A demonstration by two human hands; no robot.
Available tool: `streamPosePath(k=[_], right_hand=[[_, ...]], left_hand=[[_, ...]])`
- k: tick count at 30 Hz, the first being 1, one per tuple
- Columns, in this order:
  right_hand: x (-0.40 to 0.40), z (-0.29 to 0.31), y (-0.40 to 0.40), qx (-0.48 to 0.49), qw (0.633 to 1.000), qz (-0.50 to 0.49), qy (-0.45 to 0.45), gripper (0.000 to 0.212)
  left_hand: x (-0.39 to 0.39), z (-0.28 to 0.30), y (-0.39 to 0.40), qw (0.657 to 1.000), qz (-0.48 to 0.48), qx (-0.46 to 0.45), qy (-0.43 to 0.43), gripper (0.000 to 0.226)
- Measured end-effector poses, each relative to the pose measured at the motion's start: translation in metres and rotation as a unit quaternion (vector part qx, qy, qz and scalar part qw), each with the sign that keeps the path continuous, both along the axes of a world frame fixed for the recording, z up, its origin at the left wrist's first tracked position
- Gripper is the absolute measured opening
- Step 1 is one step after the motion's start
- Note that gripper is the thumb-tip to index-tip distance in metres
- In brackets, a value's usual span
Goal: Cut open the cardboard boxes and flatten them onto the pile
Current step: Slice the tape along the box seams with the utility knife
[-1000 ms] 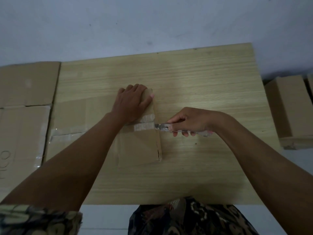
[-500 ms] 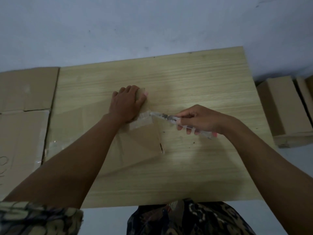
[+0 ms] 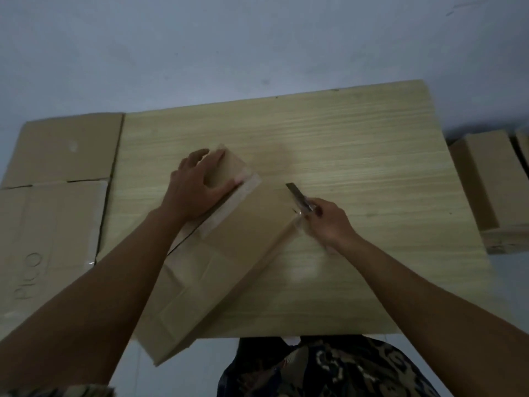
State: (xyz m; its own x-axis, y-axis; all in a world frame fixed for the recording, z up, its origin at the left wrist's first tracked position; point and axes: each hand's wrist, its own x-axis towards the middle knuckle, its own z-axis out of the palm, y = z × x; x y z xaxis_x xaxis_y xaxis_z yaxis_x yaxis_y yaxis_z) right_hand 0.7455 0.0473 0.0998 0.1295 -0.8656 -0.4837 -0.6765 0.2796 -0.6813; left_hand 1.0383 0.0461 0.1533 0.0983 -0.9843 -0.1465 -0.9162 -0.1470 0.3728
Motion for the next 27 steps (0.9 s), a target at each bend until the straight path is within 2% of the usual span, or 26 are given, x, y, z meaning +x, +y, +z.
streamPosePath(k=[5, 8, 11, 14, 16, 19, 22, 24, 27], right_hand=[[0.010, -0.013, 0.013, -0.057, 0.998, -0.023, 0.012, 0.043], [0.015, -0.013, 0.017, -0.059, 0.996, -0.050, 0.036, 0.046], [0.022, 0.008, 0.024, -0.092, 0.985, -0.147, 0.026, 0.047], [0.042, 0.041, 0.041, -0.173, 0.949, -0.264, -0.002, 0.035], [0.061, 0.064, 0.059, -0.204, 0.930, -0.305, 0.002, 0.034], [0.098, 0.090, 0.088, -0.173, 0.945, -0.270, 0.063, 0.049], [0.134, 0.090, 0.105, -0.078, 0.971, -0.183, 0.133, 0.082], [0.152, 0.084, 0.111, -0.042, 0.976, -0.168, 0.129, 0.095], [0.173, 0.078, 0.113, -0.040, 0.978, -0.161, 0.128, 0.110]], left_hand=[[0.021, 0.004, 0.023, 0.999, -0.014, 0.027, 0.036, 0.104], [0.028, 0.007, 0.025, 0.997, -0.051, 0.041, 0.051, 0.107], [0.036, 0.014, 0.024, 0.992, -0.090, 0.071, 0.056, 0.113], [0.041, 0.022, 0.026, 0.984, -0.124, 0.114, 0.052, 0.122], [0.042, 0.025, 0.025, 0.980, -0.134, 0.141, 0.041, 0.130], [0.043, 0.025, 0.025, 0.977, -0.139, 0.161, 0.020, 0.133], [0.045, 0.024, 0.030, 0.977, -0.133, 0.165, 0.015, 0.124], [0.047, 0.025, 0.035, 0.977, -0.126, 0.169, 0.022, 0.118], [0.052, 0.024, 0.045, 0.979, -0.112, 0.167, 0.023, 0.113]])
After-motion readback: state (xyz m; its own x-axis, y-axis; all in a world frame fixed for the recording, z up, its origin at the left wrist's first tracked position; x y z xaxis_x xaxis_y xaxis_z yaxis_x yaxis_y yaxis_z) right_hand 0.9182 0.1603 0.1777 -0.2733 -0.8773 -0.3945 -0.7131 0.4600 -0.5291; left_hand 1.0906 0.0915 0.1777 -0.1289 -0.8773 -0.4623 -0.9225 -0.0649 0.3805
